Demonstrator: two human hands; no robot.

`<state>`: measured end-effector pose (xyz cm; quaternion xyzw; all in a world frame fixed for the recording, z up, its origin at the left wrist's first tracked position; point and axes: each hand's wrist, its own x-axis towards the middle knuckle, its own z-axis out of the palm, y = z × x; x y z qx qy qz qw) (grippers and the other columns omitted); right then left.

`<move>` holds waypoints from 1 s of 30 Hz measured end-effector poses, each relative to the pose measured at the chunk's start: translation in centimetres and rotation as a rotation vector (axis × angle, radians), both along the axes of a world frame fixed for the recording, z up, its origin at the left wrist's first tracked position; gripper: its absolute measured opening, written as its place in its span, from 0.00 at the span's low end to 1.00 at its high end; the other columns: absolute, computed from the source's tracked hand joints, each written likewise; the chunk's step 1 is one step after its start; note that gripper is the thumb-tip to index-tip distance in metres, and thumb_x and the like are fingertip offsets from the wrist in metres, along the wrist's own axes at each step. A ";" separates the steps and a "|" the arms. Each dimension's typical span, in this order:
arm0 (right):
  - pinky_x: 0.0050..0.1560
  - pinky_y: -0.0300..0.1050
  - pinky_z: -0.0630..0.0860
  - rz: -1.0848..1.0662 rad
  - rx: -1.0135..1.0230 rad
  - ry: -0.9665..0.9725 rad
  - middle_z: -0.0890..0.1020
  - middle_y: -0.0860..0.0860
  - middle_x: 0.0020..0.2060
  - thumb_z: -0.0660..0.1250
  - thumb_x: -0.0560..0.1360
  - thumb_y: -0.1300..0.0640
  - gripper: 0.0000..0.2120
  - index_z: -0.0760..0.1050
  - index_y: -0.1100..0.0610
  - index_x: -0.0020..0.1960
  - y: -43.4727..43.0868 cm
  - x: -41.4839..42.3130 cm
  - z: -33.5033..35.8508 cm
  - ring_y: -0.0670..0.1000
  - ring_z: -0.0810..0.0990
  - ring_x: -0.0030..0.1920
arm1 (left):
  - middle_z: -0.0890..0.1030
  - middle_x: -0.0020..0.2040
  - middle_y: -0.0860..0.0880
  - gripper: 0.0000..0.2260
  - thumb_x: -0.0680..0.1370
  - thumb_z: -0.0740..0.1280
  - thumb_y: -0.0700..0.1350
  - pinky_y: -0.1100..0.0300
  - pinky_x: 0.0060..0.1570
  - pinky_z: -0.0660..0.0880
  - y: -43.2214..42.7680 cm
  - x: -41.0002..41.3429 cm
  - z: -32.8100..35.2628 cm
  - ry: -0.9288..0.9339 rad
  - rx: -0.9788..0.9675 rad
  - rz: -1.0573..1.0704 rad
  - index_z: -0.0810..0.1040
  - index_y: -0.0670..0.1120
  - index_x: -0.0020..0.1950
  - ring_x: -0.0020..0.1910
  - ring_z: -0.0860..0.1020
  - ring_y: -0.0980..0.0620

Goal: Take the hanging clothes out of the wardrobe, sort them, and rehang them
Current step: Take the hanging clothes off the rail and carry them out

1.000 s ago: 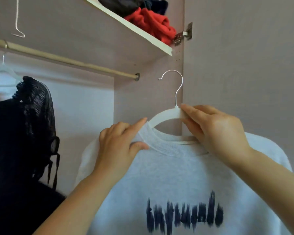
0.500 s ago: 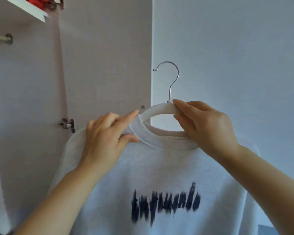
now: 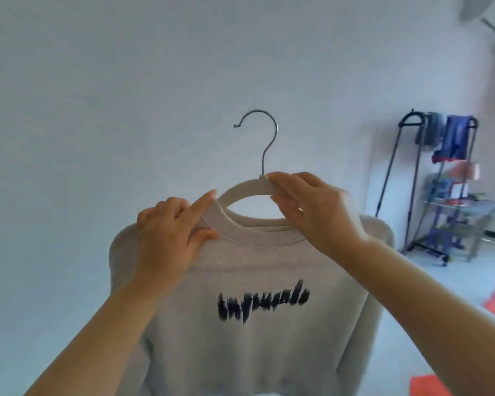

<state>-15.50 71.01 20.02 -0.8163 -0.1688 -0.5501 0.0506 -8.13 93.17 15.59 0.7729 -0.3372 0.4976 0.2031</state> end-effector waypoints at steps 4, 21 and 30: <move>0.24 0.46 0.78 -0.228 -0.043 0.006 0.83 0.50 0.41 0.60 0.76 0.51 0.15 0.78 0.56 0.58 -7.2 -5.5 -0.3 0.49 0.79 0.29 | 0.75 0.40 0.49 0.24 0.77 0.51 0.64 0.63 0.47 0.55 -9.3 -0.3 -0.5 0.051 -0.006 -0.280 0.68 0.53 0.66 0.42 0.68 0.54; 0.21 0.42 0.74 -1.185 0.009 0.023 0.83 0.48 0.40 0.60 0.75 0.49 0.14 0.80 0.52 0.54 -22.0 -37.1 -5.4 0.50 0.81 0.30 | 0.78 0.41 0.49 0.23 0.69 0.62 0.60 0.53 0.45 0.65 -40.6 -22.0 -5.6 0.190 0.103 -1.128 0.69 0.56 0.62 0.41 0.76 0.46; 0.22 0.43 0.75 -1.370 0.059 0.072 0.83 0.46 0.40 0.60 0.73 0.48 0.13 0.77 0.49 0.54 -31.5 -54.0 -8.3 0.51 0.81 0.31 | 0.77 0.39 0.51 0.22 0.68 0.60 0.59 0.55 0.44 0.63 -54.0 -38.6 -9.0 0.239 0.085 -1.327 0.69 0.57 0.61 0.42 0.68 0.54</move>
